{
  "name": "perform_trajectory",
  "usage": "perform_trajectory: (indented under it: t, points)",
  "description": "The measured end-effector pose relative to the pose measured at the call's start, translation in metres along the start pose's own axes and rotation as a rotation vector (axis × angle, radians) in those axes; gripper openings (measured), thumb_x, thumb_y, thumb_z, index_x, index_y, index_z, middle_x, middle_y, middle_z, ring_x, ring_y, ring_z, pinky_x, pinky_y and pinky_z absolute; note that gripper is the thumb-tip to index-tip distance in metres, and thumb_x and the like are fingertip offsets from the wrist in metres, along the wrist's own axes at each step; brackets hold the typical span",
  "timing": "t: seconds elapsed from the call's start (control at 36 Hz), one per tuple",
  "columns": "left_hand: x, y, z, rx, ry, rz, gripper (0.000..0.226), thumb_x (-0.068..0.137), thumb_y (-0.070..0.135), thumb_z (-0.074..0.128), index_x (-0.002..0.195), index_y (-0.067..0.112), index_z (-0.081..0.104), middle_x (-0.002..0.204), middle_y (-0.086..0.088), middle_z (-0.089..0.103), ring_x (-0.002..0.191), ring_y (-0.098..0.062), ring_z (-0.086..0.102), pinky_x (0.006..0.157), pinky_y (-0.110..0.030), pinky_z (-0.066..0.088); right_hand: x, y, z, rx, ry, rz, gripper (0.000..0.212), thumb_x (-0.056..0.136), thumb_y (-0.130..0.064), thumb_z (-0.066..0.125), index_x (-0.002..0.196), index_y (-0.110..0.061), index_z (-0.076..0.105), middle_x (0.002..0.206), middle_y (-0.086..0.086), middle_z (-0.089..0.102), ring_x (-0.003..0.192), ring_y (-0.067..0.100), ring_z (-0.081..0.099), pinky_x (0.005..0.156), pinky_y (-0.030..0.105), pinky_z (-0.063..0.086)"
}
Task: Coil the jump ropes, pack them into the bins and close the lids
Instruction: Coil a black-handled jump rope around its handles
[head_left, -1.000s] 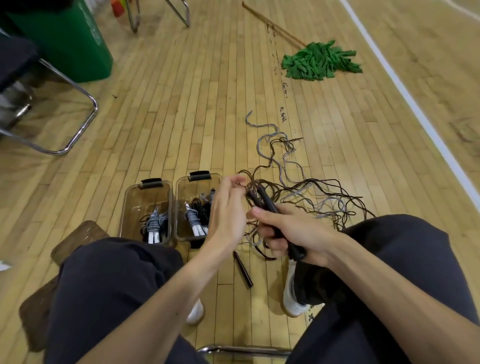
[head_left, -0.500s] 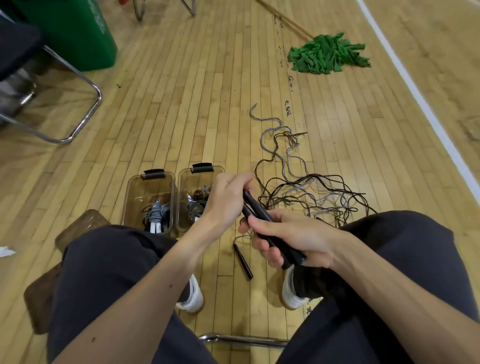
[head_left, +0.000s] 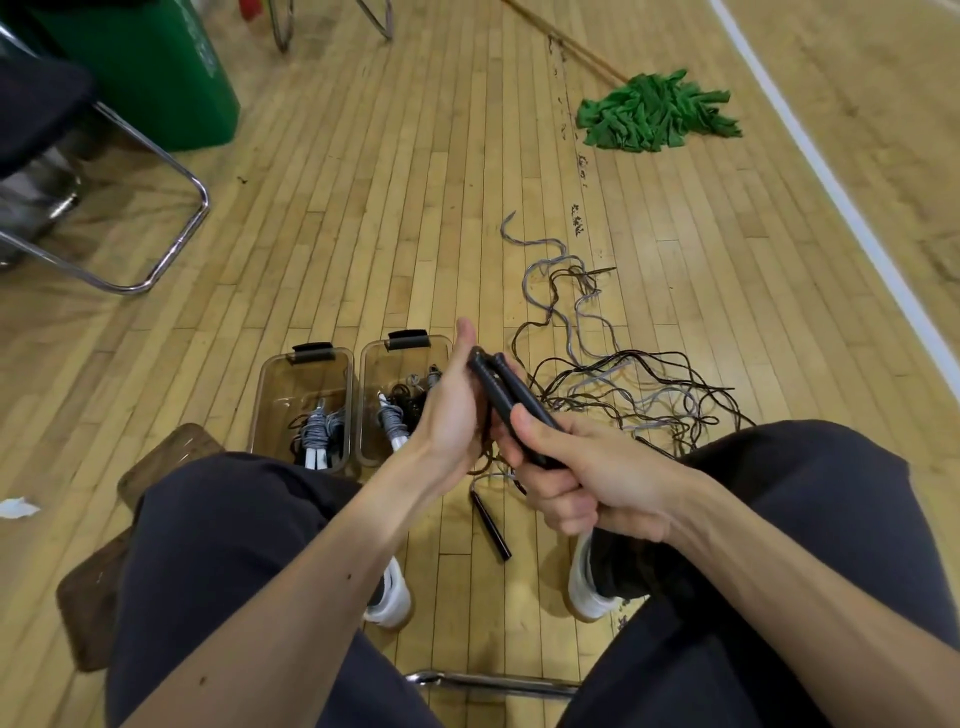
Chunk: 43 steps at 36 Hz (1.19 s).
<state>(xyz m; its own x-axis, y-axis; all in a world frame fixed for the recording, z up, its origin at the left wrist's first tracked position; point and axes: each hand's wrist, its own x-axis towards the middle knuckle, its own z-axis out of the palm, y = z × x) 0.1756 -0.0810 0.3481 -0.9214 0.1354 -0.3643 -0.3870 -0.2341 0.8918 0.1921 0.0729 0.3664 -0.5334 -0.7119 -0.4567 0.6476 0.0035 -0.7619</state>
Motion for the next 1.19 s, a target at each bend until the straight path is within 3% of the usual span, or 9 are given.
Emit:
perform_trajectory:
  t: [0.19,0.28,0.36,0.44,0.61,0.81,0.92,1.03,1.19]
  points:
    - [-0.005,-0.007,0.007,0.426,0.025,0.042,0.063,0.11,0.043,0.012,0.073,0.015,0.055,0.06,0.002,0.058,0.053,-0.002,0.055,0.06,-0.018,0.046,-0.007,-0.003,-0.006,0.005,0.074,-0.064,0.039,0.092,-0.052,0.051,0.083,-0.014,0.051,0.054,-0.004,0.024,0.038,0.007,0.022,0.037,0.018,0.022]
    - [-0.008,-0.012,0.012,0.578,-0.054,0.051,0.057,0.111,0.036,0.013,0.087,0.009,0.057,0.071,-0.009,0.056,0.055,-0.01,0.053,0.056,-0.023,0.047,-0.008,-0.004,-0.013,-0.045,0.133,-0.085,0.037,0.099,-0.047,0.048,0.084,-0.012,0.05,0.055,-0.002,0.023,0.039,0.008,0.02,0.037,0.019,0.021]
    - [-0.009,-0.017,0.015,0.527,-0.063,-0.002,0.051,0.11,0.039,0.017,0.101,0.004,0.053,0.062,-0.004,0.048,0.045,-0.011,0.042,0.047,-0.027,0.037,-0.007,-0.002,-0.018,-0.131,0.197,-0.093,0.036,0.102,-0.043,0.047,0.087,-0.011,0.049,0.054,-0.002,0.024,0.04,0.01,0.02,0.038,0.019,0.023]
    - [-0.009,-0.021,0.018,0.398,-0.023,-0.003,0.026,0.109,0.038,0.026,0.118,0.026,0.047,0.054,0.015,0.05,0.043,-0.001,0.037,0.044,-0.022,0.028,-0.006,-0.001,-0.021,-0.177,0.257,-0.103,0.036,0.103,-0.043,0.047,0.087,-0.011,0.05,0.056,-0.002,0.023,0.042,0.011,0.019,0.039,0.019,0.022]
    - [-0.007,-0.023,0.019,0.338,0.059,0.09,0.025,0.109,0.021,0.037,0.131,0.032,0.045,0.068,0.005,0.055,0.049,-0.002,0.044,0.045,-0.021,0.032,-0.005,0.0,-0.023,-0.193,0.324,-0.119,0.036,0.104,-0.042,0.047,0.086,-0.011,0.052,0.056,-0.003,0.025,0.043,0.01,0.02,0.04,0.02,0.021]
    - [-0.009,-0.037,0.01,0.957,-0.058,0.123,0.032,0.108,0.041,0.029,0.139,0.036,0.038,0.073,-0.002,0.063,0.062,-0.019,0.06,0.066,-0.048,0.054,-0.004,0.001,-0.026,-0.246,0.413,-0.137,0.032,0.104,-0.037,0.05,0.089,-0.009,0.053,0.052,-0.006,0.031,0.042,0.01,0.023,0.039,0.021,0.024]
    - [-0.013,-0.033,0.009,1.224,-0.098,0.187,0.033,0.109,0.035,0.031,0.141,0.028,0.034,0.068,0.004,0.057,0.053,-0.013,0.051,0.051,-0.031,0.041,-0.002,0.005,-0.028,-0.359,0.474,-0.12,0.026,0.104,-0.033,0.053,0.091,-0.01,0.053,0.054,-0.004,0.037,0.042,0.01,0.029,0.04,0.022,0.027]
    - [-0.014,-0.029,-0.006,1.616,-0.086,0.344,0.043,0.107,0.022,0.047,0.146,0.026,0.031,0.101,0.0,0.071,0.074,-0.015,0.057,0.081,-0.035,0.049,0.001,0.01,-0.035,-0.828,0.587,-0.112,0.024,0.103,-0.041,0.051,0.089,-0.023,0.055,0.061,-0.006,0.046,0.043,0.002,0.04,0.049,0.019,0.033]
    - [-0.018,-0.024,-0.03,1.797,-0.08,0.672,0.025,0.093,0.016,0.066,0.115,0.024,0.059,0.079,0.005,0.06,0.069,-0.017,0.046,0.07,-0.032,0.026,0.002,0.011,-0.039,-1.005,0.521,0.093,0.031,0.104,-0.045,0.047,0.095,-0.016,0.056,0.068,-0.004,0.049,0.054,0.008,0.046,0.046,0.015,0.036]
